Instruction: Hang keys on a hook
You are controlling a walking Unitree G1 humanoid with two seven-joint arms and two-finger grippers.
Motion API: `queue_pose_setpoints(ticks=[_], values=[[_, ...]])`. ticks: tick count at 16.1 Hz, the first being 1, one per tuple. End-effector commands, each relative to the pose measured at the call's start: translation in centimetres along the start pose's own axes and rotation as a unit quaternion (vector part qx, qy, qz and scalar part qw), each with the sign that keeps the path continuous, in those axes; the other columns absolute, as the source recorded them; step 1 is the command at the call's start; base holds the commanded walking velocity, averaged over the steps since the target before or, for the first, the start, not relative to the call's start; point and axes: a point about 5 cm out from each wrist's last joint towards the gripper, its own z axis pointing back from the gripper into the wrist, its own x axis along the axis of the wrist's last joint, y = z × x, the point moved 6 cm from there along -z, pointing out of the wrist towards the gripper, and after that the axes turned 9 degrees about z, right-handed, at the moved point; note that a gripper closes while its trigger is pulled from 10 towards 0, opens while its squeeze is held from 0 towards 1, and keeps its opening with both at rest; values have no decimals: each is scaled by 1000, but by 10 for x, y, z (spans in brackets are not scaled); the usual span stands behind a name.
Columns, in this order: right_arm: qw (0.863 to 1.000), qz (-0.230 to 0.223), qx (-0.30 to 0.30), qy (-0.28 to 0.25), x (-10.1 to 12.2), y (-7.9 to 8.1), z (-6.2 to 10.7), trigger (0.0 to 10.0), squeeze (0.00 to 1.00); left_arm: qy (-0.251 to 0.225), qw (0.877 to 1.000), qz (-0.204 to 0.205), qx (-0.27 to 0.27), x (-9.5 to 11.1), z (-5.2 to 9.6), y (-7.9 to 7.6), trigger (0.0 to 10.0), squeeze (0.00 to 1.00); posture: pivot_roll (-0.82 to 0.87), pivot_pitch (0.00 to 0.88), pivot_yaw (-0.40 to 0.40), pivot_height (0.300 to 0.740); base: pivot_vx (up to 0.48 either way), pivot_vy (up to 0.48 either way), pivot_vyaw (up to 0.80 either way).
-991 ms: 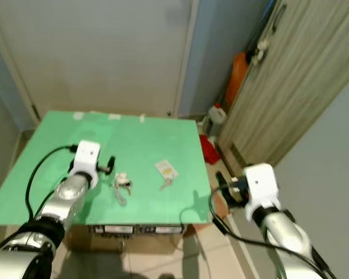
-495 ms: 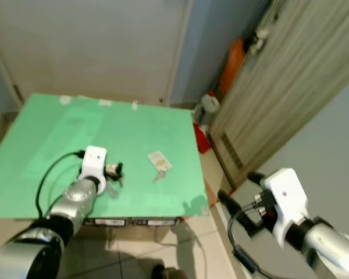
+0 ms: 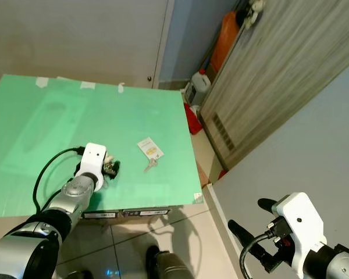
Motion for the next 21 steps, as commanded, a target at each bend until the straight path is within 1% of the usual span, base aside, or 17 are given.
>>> queue_pose_setpoints(ticks=[1, 3, 6, 7, 11, 13, 15, 16, 17, 18, 19, 20, 21], values=[[1000, -5, 0, 5, 1, 1, 3, 10000, 0, 27, 999, -14, -14, -16, 2, -9, 10000, 0, -522, 276, -201, 740, 0, 0, 0], [1000, -8, -2, 3, 5, 2, 7, 10000, 0, 42, 999, -27, -10, -25, 4, -6, 10000, 0, -523, 276, -199, 740, 0, 0, 0], [1000, -9, -2, 7, 4, 3, 8, 10000, 0, 53, 998, -20, 0, -31, 5, -1, 10000, 0, -518, 272, -194, 740, 0, 0, 0], [1000, -9, -3, 8, 4, 2, 9, 10000, 0, 54, 998, -18, 4, -32, 6, 0, 0, 0, -516, 270, -193, 740, 0, 0, 0], [1000, -14, -5, 10, 3, 7, 10, 10000, 0, 63, 998, -21, 7, -35, 7, 5, 0, 0, -506, 262, -184, 740, 0, 0, 0], [1000, -18, -5, 12, 2, 11, 11, 10000, 0, 78, 996, -42, -5, -40, 8, 3, 0, 0, -498, 266, -180, 740, 0, 0, 0], [1000, -22, -4, 10, 3, 13, 10, 10000, 0, 76, 996, -49, -10, -40, 8, 1, 0, 0, -493, 266, -177, 740, 0, 0, 0], [1000, -24, -4, 9, 2, 14, 10, 10000, 0, 66, 996, -56, -17, -35, 7, -1, 0, 0, -484, 265, -174, 740, 0, 0, 0], [1000, -26, -4, 9, 2, 15, 10, 10000, 0, 52, 997, -53, -21, -29, 5, -2, 0, 0, -475, 267, -171, 740, 0, 0, 0], [1000, -28, -5, 8, 2, 16, 11, 10000, 0, 43, 998, -42, -22, -25, 5, -3, 0, 0, -475, 267, -171, 740, 0, 0, 0], [999, -32, -3, 5, 2, 18, 11, 10000, 0, 31, 999, -24, -17, -19, 4, -1, 0, 0, -475, 267, -171, 740, 0, 0, 0], [999, -33, 13, -3, 6, 24, 12, 10000, 0, 25, 1000, -4, -7, -17, 4, 3, 0, 0, -467, 266, -166, 740, 0, 0, 0], [999, -32, 24, -6, 7, 28, 12, 10000, 0, 25, 1000, 1, -3, -17, 4, 5, 0, 0, -466, 261, -160, 740, 0, 0, 0]])
